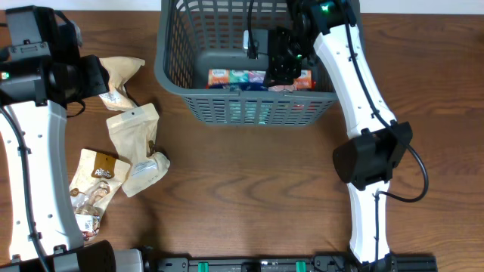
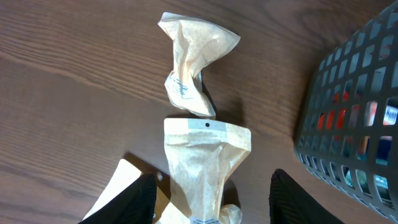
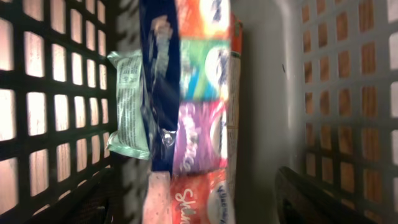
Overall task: Pack container
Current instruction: 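Carry the tissue box into the basket and lower it, then release the tissue box and withdraw the right gripper to the right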
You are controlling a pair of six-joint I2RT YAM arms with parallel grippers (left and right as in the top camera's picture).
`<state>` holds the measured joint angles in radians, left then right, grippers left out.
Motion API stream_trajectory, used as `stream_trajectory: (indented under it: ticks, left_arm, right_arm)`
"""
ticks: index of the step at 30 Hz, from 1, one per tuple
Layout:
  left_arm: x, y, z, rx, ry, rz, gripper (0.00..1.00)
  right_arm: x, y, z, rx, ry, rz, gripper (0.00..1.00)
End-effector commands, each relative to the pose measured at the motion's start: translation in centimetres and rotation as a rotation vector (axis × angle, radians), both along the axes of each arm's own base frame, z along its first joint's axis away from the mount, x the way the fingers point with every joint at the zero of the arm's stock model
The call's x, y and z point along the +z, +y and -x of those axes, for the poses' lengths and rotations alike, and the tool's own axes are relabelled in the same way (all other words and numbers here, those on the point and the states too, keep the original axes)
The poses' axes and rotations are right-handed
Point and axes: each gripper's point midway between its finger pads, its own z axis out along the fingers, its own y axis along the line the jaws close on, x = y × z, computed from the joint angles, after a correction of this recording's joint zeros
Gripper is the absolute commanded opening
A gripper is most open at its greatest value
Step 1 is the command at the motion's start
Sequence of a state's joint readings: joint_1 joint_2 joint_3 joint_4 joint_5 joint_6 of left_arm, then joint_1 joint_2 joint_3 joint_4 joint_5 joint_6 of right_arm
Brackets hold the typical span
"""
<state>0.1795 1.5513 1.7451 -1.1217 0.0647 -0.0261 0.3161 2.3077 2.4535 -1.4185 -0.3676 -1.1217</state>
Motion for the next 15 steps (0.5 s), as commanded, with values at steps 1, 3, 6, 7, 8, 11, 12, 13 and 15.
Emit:
stream_trajectory:
  ticks: [1, 3, 6, 7, 8, 11, 12, 13, 15]
  left_arm:
    - [-0.1, -0.1, 0.0, -0.003, 0.005, 0.004, 0.48]
    - [-0.1, -0.1, 0.0, -0.003, 0.008, 0.005, 0.51]
    - [-0.2, -0.2, 0.2, -0.002, 0.013, 0.006, 0.55]
    - [-0.2, -0.2, 0.2, -0.003, 0.017, 0.006, 0.56]
    - [-0.3, -0.2, 0.4, -0.003, 0.023, 0.007, 0.56]
    - [-0.5, -0.2, 0.6, -0.032, 0.038, -0.009, 0.56]
    - [-0.5, -0.2, 0.7, -0.047, 0.042, -0.017, 0.56]
    - [-0.5, -0.2, 0.7, -0.051, 0.043, -0.019, 0.56]
    - [-0.6, -0.3, 0.8, -0.063, 0.047, -0.026, 0.56]
  right_arm:
    - [1.4, -0.1, -0.4, -0.042, -0.011, -0.046, 0.71]
    - [2.8, -0.2, -0.7, -0.06, -0.043, -0.062, 0.71]
    - [7.8, -0.7, -1.7, -0.096, -0.169, -0.115, 0.69]
    - [9.5, -1.0, -2.0, -0.115, -0.214, -0.134, 0.69]
    - [12.2, -1.4, -2.6, -0.151, -0.286, -0.17, 0.69]
    - [20.5, -3.7, -4.0, -0.306, -0.484, -0.294, 0.86]
    - [23.5, -4.9, -4.1, -0.368, -0.548, -0.344, 0.95]
    - [25.9, -6.1, -3.9, -0.417, -0.597, -0.382, 0.99]
    - [29.5, -8.8, -3.1, -0.497, -0.67, -0.429, 0.99]
